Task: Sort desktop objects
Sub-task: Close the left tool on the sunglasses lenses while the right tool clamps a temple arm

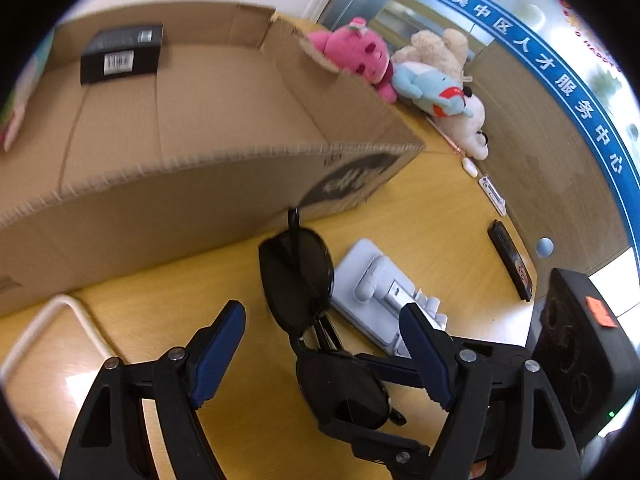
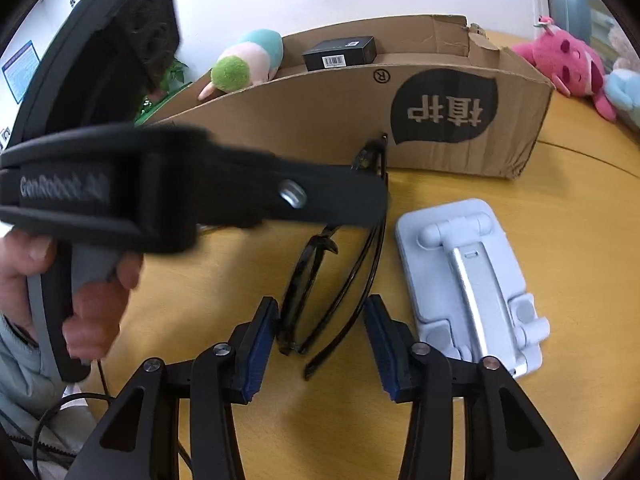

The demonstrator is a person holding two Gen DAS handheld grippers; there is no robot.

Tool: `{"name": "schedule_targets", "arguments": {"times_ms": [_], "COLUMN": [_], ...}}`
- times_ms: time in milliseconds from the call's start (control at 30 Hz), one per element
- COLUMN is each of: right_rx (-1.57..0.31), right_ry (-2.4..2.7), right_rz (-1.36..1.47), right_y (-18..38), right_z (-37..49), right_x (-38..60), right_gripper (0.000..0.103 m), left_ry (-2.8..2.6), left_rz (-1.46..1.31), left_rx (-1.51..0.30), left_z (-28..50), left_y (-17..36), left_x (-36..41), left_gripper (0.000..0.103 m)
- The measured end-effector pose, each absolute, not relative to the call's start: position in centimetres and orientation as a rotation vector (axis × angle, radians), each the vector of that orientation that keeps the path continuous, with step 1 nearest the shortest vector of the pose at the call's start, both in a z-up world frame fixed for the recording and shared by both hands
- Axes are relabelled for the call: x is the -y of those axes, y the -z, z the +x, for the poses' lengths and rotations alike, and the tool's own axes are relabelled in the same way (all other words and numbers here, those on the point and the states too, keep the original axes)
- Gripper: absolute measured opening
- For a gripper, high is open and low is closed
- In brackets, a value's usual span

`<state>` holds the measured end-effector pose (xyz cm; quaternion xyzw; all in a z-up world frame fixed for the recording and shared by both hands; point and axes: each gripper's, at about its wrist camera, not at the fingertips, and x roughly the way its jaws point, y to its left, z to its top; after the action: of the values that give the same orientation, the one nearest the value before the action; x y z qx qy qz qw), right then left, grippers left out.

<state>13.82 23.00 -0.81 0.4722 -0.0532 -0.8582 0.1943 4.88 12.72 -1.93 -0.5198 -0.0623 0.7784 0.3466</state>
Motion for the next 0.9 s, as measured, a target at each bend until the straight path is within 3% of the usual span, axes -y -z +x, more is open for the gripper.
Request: {"name": "schedule_targets", "arguments": {"times_ms": [33, 67, 100, 267, 333, 367, 433, 633, 733, 833, 900], "right_rx": [0.145, 0.141, 0.134, 0.112, 0.123, 0.139, 0.068, 0.12, 0.13, 0.116, 0.101], "right_ry": [2.408, 2.408, 2.406, 2.385, 2.377, 2.359, 2.364, 2.338, 2.339, 2.36, 2.379], "right_rz": [1.32, 1.317, 1.315, 1.293, 1.277, 1.242, 1.226, 1.224, 1.215, 1.184, 1.154], "right_y": [0.8, 0.8, 0.8, 0.6, 0.5, 0.1, -0.3, -0.4, -0.7, -1.4, -2.3], "right_z": [13.8, 13.8, 13.9, 14.3, 14.4, 14.6, 15.0, 15.0, 15.1, 15.4, 15.5], "right_x": [-22.9, -22.9, -22.9, -22.4, -22.2, -22.1, -20.8, -20.7, -20.7, -20.9, -21.0], "right_gripper": [0.04, 0.037, 0.033, 0.028, 0.027, 0.01, 0.011, 0.01, 0.008, 0.008, 0.007], "left_ry": [-2.016, -2.014, -1.99, -1.991, -1.951, -1.947, -1.99, -2.003, -2.022, -2.042, -2.055], "left_rz": [-1.37, -1.393, -1.402, -1.395, -1.402, -1.404, -1.396, -1.389, -1.36, -1.319, -1.289], "left_rx": [0.157, 0.149, 0.174, 0.232, 0.261, 0.269, 0.224, 0.268, 0.276, 0.288, 0.295], "left_z": [4.9, 5.0, 5.2, 5.8, 6.0, 6.3, 6.7, 6.8, 7.0, 7.0, 7.0], "left_y": [2.3, 2.8, 3.1, 3.4, 3.6, 3.6, 3.3, 3.0, 2.2, 0.9, -0.1], "left_x": [-12.8, -12.9, -12.8, -12.4, -12.3, -12.4, -12.4, -11.7, -11.5, -11.3, -11.0], "left_gripper": [0.076, 0.066, 0.062, 0.058, 0.046, 0.045, 0.045, 0.043, 0.037, 0.022, 0.022]}}
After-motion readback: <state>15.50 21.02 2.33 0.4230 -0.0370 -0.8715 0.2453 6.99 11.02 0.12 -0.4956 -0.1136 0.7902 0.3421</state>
